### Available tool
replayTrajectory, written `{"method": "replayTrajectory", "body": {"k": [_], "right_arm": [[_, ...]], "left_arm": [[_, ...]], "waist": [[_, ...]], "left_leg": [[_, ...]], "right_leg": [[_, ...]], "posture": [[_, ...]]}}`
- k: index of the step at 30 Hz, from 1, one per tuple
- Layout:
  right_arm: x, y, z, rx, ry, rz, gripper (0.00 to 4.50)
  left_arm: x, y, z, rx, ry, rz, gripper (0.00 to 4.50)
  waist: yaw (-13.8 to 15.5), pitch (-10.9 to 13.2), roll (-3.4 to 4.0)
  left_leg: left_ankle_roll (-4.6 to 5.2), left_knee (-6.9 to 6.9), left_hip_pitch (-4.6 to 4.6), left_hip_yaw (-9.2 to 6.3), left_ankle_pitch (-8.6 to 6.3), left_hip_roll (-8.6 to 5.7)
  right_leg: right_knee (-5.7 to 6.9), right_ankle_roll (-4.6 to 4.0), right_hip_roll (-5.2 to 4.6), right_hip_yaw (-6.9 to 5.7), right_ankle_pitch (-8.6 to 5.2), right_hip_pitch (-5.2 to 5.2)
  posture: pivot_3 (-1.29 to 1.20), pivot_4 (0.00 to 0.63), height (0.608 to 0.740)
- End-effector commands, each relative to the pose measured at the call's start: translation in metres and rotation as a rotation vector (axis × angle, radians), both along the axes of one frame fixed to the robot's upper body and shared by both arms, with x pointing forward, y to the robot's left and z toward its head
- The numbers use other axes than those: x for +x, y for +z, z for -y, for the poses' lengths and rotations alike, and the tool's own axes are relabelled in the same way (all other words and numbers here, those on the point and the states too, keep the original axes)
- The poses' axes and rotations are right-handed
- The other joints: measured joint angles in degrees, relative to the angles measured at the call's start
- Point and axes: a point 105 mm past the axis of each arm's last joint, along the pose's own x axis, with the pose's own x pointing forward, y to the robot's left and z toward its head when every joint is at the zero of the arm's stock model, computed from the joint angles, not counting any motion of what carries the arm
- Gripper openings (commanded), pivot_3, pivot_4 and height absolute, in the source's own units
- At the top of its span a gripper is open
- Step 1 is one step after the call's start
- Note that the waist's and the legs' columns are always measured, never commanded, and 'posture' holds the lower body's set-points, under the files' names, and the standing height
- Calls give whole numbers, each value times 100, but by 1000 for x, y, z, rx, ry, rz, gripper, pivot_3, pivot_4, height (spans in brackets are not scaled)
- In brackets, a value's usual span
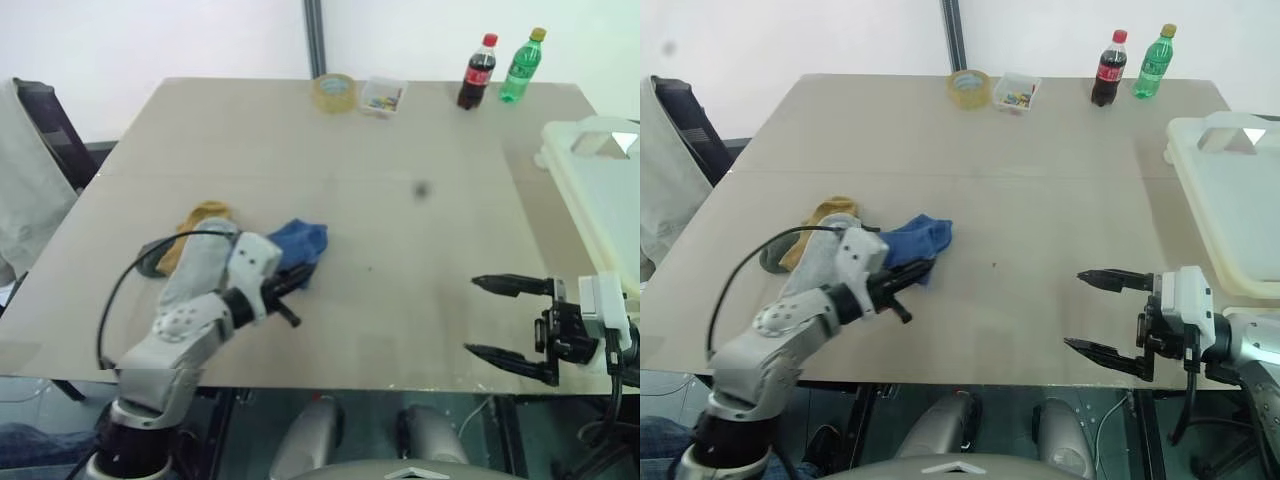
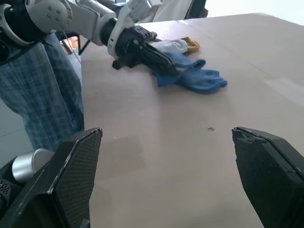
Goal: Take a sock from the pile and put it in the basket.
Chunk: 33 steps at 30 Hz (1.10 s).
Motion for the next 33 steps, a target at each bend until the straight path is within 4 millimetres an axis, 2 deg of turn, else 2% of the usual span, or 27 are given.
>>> {"method": "replayTrajectory", "body": {"k": [1, 5, 7, 12, 22, 23, 24, 28, 31, 33], "right_arm": [[-2, 9, -1, -9, -8, 53, 4500], [-2, 11, 1, -14, -30, 65, 4500], [-3, 12, 2, -16, -47, 68, 4500], [-6, 14, 2, -14, -71, 70, 4500], [-8, 14, 2, -17, -84, 59, 4500], [-8, 14, 2, -16, -84, 59, 4500], [-7, 14, 2, -15, -84, 58, 4500], [-6, 14, 1, -12, -81, 58, 4500], [-5, 13, 0, -10, -78, 57, 4500], [-4, 13, 0, -8, -76, 57, 4500]], "left_arm": [[0, -9, 33, 38, -111, -20, 46], [-7, -17, 70, -11, -244, -67, 46], [-4, -16, 85, -60, -254, -82, 46], [-2, -8, 106, -156, -291, -128, 46], [-8, -13, 135, -80, -396, -146, 46], [-9, -12, 136, -92, -410, -151, 684], [-11, -9, 137, -103, -427, -146, 947], [-8, -7, 130, -38, -400, -77, 2822], [-12, 2, 121, -63, -423, -61, 4144], [-15, 11, 112, -91, -445, -59, 4144]], "waist": [[2, 0, 0], [-14, 0, 0], [-4, 0, 0], [-4, 1, -2], [-1, 2, -3], [-2, 2, -2], [-2, 2, -3], [-8, 2, -3], [-7, 2, -3], [-10, 2, -2]], "left_leg": [[0, 6, -2, 0, 0, -2], [2, 12, 1, 22, -1, -1], [2, 17, 0, 23, 0, -2], [1, 20, -1, 23, 0, 1], [-2, 26, 0, 32, 3, 0], [-1, 27, 0, 32, 3, -1], [-1, 27, 0, 32, 3, -1], [-3, 26, 0, 33, 4, 0], [-2, 27, 0, 32, 3, 1], [-2, 27, 0, 33, 3, 2]], "right_leg": [[1, 4, 4, -1, 2, 1], [2, 12, 5, 8, 8, -1], [2, 15, 6, 9, 9, -1], [3, 17, 5, 10, 10, -2], [5, 23, 11, 16, 14, -1], [5, 24, 12, 16, 14, -1], [5, 24, 11, 17, 14, -1], [5, 24, 10, 19, 14, -2], [5, 24, 9, 19, 14, -2], [5, 24, 8, 22, 14, -3]], "posture": [[0, 150, 740], [0, 150, 740], [0, 150, 740], [0, 150, 740], [0, 150, 740], [0, 150, 740], [0, 150, 740], [0, 150, 740], [0, 150, 740], [0, 150, 740]]}}
